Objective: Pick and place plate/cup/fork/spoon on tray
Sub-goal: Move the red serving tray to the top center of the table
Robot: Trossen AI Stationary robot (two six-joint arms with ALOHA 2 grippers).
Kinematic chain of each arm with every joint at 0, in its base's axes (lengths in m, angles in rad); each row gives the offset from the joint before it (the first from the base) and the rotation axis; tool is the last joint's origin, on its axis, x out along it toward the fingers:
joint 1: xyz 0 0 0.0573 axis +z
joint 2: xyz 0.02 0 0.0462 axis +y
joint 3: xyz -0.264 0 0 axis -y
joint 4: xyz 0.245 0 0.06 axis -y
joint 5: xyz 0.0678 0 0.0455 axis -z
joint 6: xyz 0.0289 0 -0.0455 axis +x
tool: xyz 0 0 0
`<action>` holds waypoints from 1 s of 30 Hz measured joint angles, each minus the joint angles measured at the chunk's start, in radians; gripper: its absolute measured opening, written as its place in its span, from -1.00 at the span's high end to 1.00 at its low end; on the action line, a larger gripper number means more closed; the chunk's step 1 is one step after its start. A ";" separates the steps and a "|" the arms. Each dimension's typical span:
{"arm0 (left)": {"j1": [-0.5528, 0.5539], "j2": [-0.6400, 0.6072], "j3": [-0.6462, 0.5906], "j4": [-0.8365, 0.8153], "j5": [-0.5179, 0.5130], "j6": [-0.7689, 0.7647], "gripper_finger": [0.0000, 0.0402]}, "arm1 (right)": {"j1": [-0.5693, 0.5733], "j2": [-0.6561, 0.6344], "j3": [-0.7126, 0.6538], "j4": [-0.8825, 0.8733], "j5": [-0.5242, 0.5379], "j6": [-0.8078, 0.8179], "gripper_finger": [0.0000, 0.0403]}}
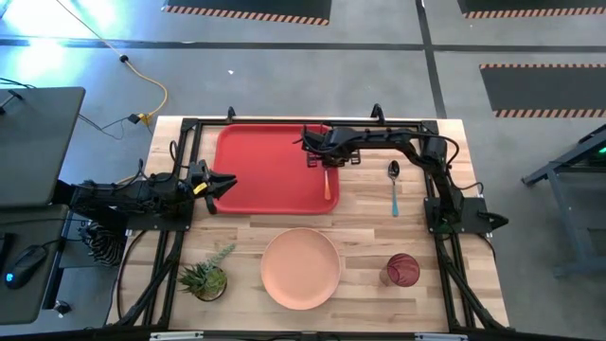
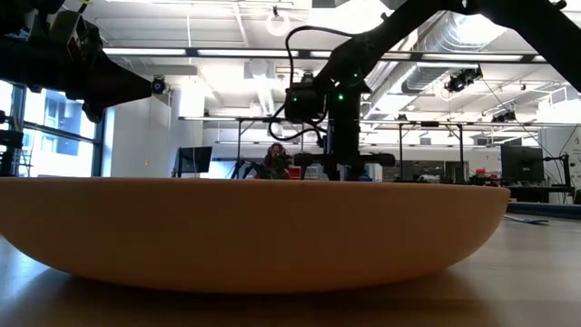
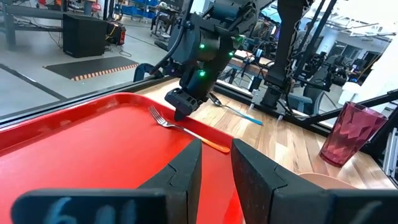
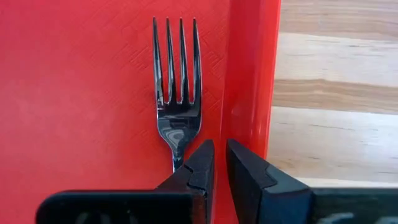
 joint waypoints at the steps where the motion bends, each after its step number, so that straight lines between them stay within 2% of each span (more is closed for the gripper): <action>1: 0.000 0.000 0.000 0.000 0.000 0.000 0.62 | -0.001 0.000 0.000 -0.002 0.000 0.000 0.82; 22: 0.000 0.000 0.000 0.000 0.000 0.000 0.62 | -0.028 0.000 0.000 -0.190 0.018 -0.010 0.82; 30: 0.000 0.000 0.000 0.000 0.000 0.000 0.62 | -0.033 0.000 0.000 -0.249 0.060 -0.010 0.82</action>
